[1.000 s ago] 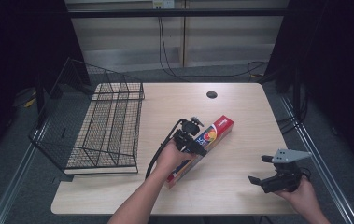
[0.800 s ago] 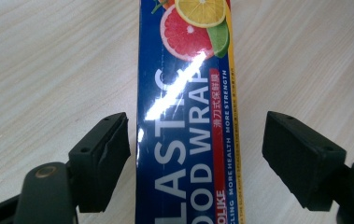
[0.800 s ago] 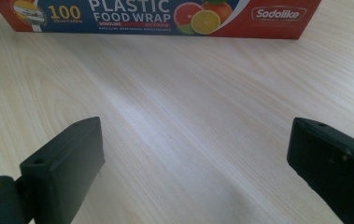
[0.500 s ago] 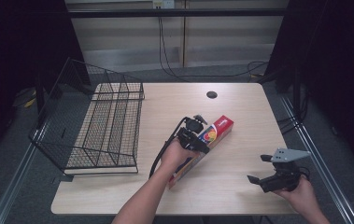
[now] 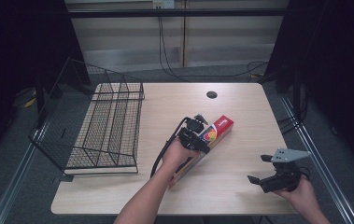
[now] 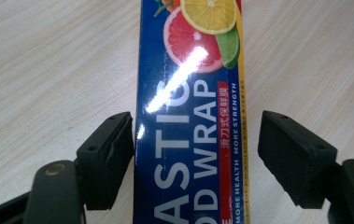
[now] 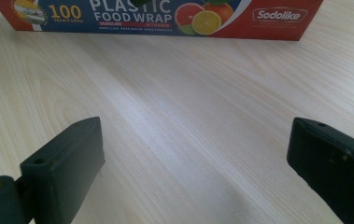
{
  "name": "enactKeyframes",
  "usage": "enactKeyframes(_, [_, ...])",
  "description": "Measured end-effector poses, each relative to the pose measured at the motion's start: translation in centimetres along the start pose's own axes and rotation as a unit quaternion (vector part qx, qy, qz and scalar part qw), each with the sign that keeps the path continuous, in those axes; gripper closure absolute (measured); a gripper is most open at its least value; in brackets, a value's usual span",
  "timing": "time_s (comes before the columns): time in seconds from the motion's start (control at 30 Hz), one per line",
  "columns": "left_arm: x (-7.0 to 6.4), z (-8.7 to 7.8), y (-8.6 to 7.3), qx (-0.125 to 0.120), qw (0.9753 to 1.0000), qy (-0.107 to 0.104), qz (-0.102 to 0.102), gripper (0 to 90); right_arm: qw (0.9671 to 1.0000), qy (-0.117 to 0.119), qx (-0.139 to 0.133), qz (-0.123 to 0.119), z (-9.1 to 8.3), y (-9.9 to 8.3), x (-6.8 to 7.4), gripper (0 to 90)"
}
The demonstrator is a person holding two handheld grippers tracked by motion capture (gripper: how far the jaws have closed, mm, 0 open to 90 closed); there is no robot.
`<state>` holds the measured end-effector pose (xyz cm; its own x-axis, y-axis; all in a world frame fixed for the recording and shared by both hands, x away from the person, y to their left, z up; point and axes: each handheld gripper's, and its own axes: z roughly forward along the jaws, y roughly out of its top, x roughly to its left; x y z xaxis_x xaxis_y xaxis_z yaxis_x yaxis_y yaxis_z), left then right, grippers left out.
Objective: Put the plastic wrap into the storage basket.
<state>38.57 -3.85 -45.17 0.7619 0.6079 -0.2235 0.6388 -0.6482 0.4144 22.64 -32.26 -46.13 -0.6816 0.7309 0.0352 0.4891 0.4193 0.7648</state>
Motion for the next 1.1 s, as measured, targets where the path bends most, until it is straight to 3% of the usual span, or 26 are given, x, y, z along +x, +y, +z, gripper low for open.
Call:
enactKeyframes(0.37, [0.1, 0.9, 0.3, 0.014, 0.9999, 0.003, 0.008, 29.7, 1.0, -0.002, -0.002, 0.0, -0.5, -0.3, 0.0, 4.0])
enactKeyframes(0.67, [0.3, 1.1, 0.2, 0.019, 0.9998, 0.007, 0.0, 35.9, 1.0, -0.001, -0.005, 0.001, -0.6, -0.3, 0.0, 4.0])
enactKeyframes(0.93, [-0.4, 1.0, 0.2, 0.013, 0.9993, 0.035, 0.011, 39.6, 1.0, -0.001, -0.009, 0.0, -0.7, -0.2, 0.1, 4.3])
enactKeyframes(1.0, [-0.6, 0.9, 0.2, 0.02, 0.9986, 0.043, 0.023, 40.5, 1.0, 0.002, -0.009, 0.0, -0.7, -0.2, 0.1, 4.4])
enactKeyframes(1.1, [-0.7, 0.8, 0.3, 0.029, 0.9982, 0.046, 0.026, 42.0, 0.9999, 0.001, -0.01, -0.001, -0.7, -0.1, 0.1, 4.4])
